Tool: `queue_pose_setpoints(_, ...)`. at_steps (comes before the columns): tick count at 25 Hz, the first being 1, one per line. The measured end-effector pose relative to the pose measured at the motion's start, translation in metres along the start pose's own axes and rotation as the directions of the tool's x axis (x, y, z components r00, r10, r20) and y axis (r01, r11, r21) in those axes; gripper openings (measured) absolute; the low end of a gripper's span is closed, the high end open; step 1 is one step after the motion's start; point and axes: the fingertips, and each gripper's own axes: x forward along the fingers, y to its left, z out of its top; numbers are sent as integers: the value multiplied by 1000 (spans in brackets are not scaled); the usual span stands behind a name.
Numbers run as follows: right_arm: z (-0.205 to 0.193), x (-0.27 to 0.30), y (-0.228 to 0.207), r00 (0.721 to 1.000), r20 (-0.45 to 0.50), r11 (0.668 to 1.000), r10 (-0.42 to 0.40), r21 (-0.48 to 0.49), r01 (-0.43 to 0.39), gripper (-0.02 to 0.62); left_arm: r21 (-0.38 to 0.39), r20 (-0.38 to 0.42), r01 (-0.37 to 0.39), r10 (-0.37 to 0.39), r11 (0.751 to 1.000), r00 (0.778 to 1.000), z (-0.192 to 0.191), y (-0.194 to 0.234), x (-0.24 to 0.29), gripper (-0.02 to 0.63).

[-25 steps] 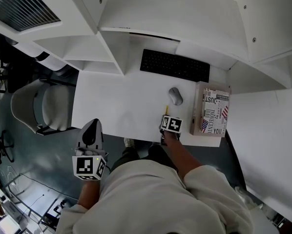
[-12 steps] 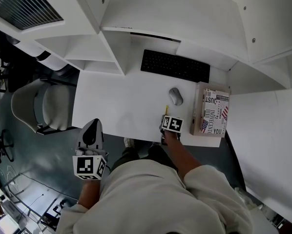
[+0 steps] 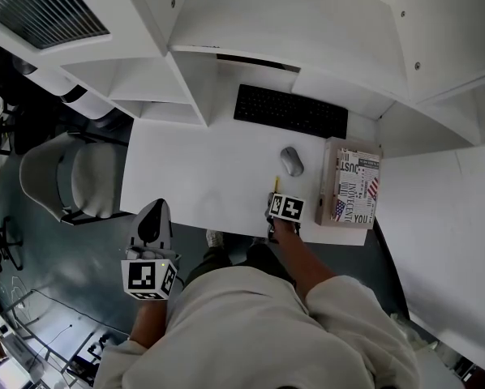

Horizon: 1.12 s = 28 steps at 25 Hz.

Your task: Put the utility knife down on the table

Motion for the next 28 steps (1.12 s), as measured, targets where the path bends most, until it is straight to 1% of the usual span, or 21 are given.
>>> queue_pose_setpoints(6, 4, -10, 2, 1000, 18, 1000, 5, -11, -4, 101, 2, 16, 10, -10, 1000, 1000, 3, -4, -3, 0)
queue_pose_setpoints(9, 8, -19, 3, 999, 42, 1000, 6, -23, -5, 101, 4, 28, 20, -20, 1000, 999, 6, -7, -4, 0)
queue_pose_setpoints(14, 23, -47, 5, 993, 118, 999, 17, -47, -12, 101, 10, 53, 41, -42, 999, 998, 12, -14, -6, 0)
queue_pose_setpoints(17, 33, -69, 9, 985, 172, 997, 27, -77, -14, 100, 11, 67, 57, -58, 998, 996, 17, -20, -6, 0)
queue_pose_setpoints(23, 48, -113, 18, 957, 284, 990, 54, -137, -15, 97, 18, 99, 91, -93, 996, 991, 24, -31, -9, 0)
queue_pose_setpoints(26, 56, -139, 22, 935, 348, 986, 66, -166, -8, 92, 20, 112, 107, -108, 994, 988, 27, -38, -9, 0)
queue_pose_setpoints(28, 62, -158, 25, 916, 396, 982, 73, -189, 4, 89, 22, 118, 118, -120, 993, 986, 29, -42, -10, 0)
